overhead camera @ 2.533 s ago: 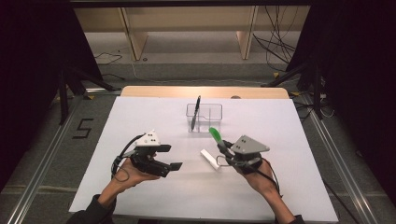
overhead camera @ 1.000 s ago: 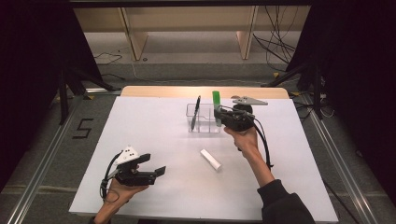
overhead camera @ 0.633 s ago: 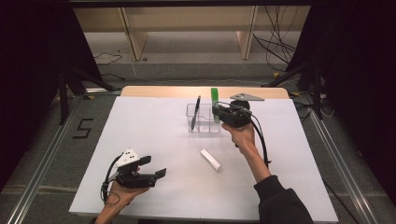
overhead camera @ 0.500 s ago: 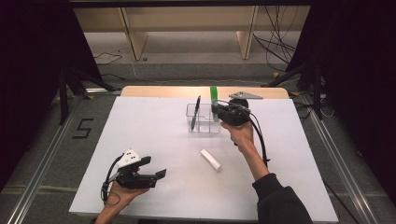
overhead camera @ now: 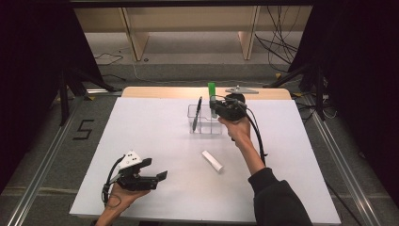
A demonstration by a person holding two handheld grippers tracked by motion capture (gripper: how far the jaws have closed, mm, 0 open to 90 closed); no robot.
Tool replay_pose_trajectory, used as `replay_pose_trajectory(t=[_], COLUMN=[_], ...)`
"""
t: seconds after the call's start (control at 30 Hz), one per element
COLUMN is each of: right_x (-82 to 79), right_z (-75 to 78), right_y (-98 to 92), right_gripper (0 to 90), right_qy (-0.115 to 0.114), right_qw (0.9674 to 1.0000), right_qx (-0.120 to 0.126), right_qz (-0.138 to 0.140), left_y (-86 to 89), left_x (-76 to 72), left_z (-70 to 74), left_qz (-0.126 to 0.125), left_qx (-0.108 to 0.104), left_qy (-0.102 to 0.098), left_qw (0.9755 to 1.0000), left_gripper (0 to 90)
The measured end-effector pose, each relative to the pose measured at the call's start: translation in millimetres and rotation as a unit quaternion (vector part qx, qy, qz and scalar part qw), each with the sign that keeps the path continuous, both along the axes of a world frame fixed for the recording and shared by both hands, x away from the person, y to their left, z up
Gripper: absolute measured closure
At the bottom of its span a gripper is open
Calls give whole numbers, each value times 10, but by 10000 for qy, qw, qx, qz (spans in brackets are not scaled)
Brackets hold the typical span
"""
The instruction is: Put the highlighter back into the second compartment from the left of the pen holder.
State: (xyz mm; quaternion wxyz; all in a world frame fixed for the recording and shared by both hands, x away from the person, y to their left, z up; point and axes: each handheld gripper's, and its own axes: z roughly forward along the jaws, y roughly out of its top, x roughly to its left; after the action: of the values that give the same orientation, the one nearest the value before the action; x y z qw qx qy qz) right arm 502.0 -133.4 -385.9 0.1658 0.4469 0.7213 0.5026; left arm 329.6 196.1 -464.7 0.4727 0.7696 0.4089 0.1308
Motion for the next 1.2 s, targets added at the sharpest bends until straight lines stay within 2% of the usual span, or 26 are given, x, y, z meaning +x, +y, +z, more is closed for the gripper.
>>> replay_pose_trajectory(t=[0.17, 0.43, 0.87, 1.2], right_x=[47, 110, 202, 235], right_z=[-15, -40, -151, -193], right_y=[55, 154, 205, 279], right_gripper=[772, 772, 771, 771], right_qy=[46, 43, 135, 177], right_qw=[10000, 9999, 9995, 9994], right_qx=[48, -41, -56, -84], right_qz=[-28, -98, -285, -294], left_y=[10, 14, 25, 28], left_x=[5, 2, 4, 4], left_z=[-2, 3, 4, 6], left_qz=[17, 47, 48, 49], left_qx=[-3, -49, -43, -42], left_qy=[9, -21, -27, -45], left_qw=[10000, 10000, 10000, 10000], left_gripper=[168, 168, 168, 168])
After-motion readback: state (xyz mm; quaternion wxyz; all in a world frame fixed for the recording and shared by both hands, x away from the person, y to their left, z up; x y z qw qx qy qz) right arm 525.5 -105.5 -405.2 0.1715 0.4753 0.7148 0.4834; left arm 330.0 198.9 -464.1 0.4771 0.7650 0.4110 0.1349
